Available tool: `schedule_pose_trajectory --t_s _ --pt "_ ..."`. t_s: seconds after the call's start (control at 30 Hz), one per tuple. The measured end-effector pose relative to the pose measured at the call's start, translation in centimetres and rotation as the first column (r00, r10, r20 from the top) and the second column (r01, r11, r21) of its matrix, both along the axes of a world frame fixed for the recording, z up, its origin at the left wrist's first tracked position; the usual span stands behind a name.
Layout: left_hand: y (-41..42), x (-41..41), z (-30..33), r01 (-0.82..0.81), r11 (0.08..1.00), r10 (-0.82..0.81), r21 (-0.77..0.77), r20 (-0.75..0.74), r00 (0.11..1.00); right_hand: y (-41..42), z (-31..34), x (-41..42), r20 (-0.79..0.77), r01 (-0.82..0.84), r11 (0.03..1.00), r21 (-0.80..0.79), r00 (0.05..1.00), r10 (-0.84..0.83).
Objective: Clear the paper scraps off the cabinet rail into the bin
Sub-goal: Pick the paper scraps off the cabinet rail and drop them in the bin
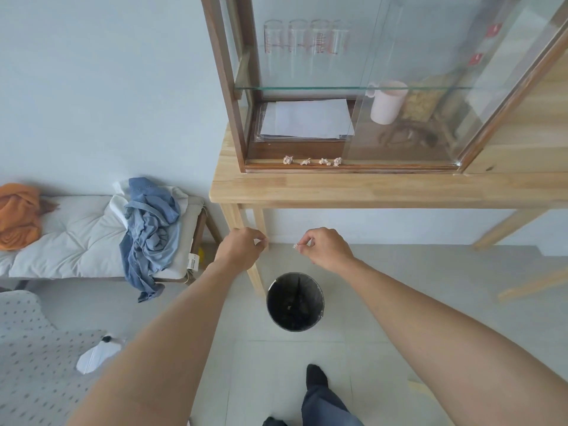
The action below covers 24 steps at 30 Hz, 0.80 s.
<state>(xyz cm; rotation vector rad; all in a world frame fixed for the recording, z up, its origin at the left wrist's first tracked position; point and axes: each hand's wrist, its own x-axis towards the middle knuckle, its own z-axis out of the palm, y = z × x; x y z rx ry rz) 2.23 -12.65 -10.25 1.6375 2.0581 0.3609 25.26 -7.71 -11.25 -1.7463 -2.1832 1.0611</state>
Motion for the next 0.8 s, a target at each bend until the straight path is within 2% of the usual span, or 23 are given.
schedule_pose_trajectory --t_s 0.33,0.63,0.8 --pt "0.6 2.7 -6.7 -0.014 0.991 0.016 -0.133 0.012 1.000 0.5 -6.9 1.5 0.115 -0.118 0.989 -0.093 0.985 0.129" --pt "2.0 3.5 -8.6 -0.010 0.983 0.015 -0.181 0.024 1.000 2.5 -8.3 2.4 0.137 -0.071 0.989 -0.127 0.987 0.089" --pt "2.0 3.3 -8.0 -0.007 0.989 0.013 -0.150 0.043 0.999 2.9 -7.9 2.8 0.116 -0.027 0.995 -0.095 0.993 0.038"
